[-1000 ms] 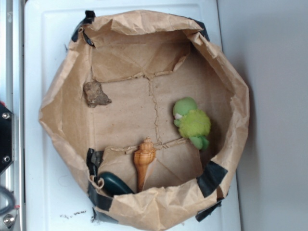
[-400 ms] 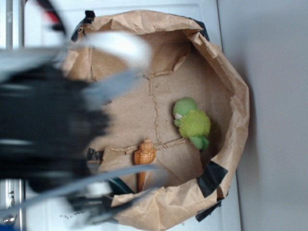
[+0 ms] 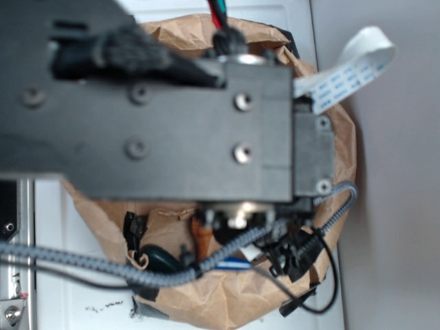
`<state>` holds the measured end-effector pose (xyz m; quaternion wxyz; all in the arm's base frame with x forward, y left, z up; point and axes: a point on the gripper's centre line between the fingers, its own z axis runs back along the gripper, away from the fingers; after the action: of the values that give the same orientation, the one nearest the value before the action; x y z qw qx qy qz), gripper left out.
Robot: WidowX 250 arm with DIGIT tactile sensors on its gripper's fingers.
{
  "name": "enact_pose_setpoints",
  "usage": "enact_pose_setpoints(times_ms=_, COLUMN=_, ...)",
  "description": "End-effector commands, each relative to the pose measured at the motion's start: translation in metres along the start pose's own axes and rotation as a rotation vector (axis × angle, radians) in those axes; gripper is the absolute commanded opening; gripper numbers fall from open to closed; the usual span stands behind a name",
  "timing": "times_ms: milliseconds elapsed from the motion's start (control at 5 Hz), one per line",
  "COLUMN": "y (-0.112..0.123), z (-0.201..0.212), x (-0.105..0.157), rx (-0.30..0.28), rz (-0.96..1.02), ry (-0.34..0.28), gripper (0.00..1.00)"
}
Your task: Grab the shell.
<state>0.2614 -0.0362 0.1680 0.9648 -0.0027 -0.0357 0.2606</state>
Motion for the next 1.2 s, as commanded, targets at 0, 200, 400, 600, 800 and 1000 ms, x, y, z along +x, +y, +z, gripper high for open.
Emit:
enact_pose_setpoints(times_ms=0, y=0.010, z=-0.034, x=0.008, rx=-0.033, rz=0.024, ry=-0.143, gripper=1.00)
enact_pose_setpoints(times_ms=200, y=0.012, z=-0.083, x=0.006, rx=0.001, rz=0.031, ry=-0.161, gripper=1.00)
enact_pose_setpoints(times_ms=400, y=0.016, z=-0.090, x=0.008, rx=-0.006, rz=0.043, ry=-0.132, gripper=1.00)
enact_pose_setpoints(times_ms=600, y=0.005, z=-0.098, x=0.007, rx=-0.046, rz=0.026, ry=-0.062, gripper=1.00)
enact_pose_setpoints(times_ms=800, y=-0.005, z=-0.097, x=-0.001, rx=-0.143, rz=0.037, ry=-0.040, gripper=1.00)
enact_pose_setpoints(times_ms=1000, y=-0.017, z=-0.107, x=-0.011, rx=-0.161, rz=0.031, ry=-0.020, gripper=1.00)
